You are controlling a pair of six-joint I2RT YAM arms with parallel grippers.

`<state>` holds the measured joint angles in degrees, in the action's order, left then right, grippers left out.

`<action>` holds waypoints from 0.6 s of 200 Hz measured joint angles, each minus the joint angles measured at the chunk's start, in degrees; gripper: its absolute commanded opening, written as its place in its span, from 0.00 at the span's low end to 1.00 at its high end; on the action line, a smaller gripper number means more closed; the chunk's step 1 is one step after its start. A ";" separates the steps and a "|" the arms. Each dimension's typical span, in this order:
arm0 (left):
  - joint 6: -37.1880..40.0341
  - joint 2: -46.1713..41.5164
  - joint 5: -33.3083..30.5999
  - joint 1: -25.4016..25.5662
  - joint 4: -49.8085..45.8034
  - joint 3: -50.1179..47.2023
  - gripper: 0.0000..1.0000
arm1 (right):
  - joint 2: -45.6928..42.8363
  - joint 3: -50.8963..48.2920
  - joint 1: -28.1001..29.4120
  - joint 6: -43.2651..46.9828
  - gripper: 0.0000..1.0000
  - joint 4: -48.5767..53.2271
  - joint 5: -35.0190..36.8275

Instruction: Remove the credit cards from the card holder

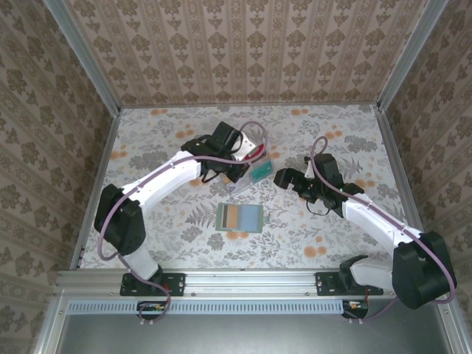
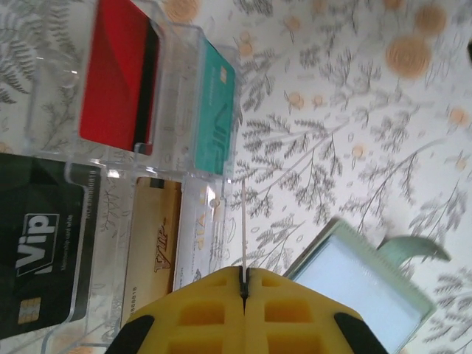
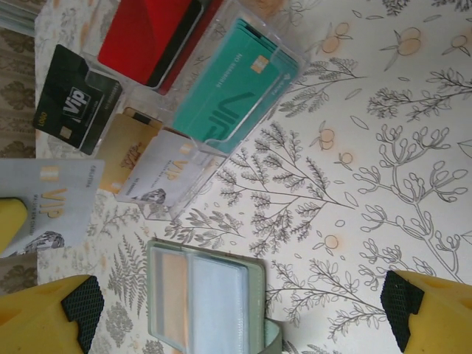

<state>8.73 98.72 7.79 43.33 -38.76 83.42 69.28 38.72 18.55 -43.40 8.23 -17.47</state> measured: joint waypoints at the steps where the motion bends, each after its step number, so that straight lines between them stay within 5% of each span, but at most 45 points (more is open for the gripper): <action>1: 0.17 0.09 -0.04 0.04 -0.09 0.09 0.00 | 0.00 0.00 -0.02 0.02 1.00 0.02 0.02; 120: 6.38 8.81 -3.13 -1.03 -3.89 4.98 0.00 | 0.00 -0.48 -0.68 0.22 1.00 -0.24 0.35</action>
<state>15.11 107.53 4.67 42.30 -42.65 88.40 69.28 38.24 17.87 -43.18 7.99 -17.12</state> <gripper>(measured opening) 0.047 0.995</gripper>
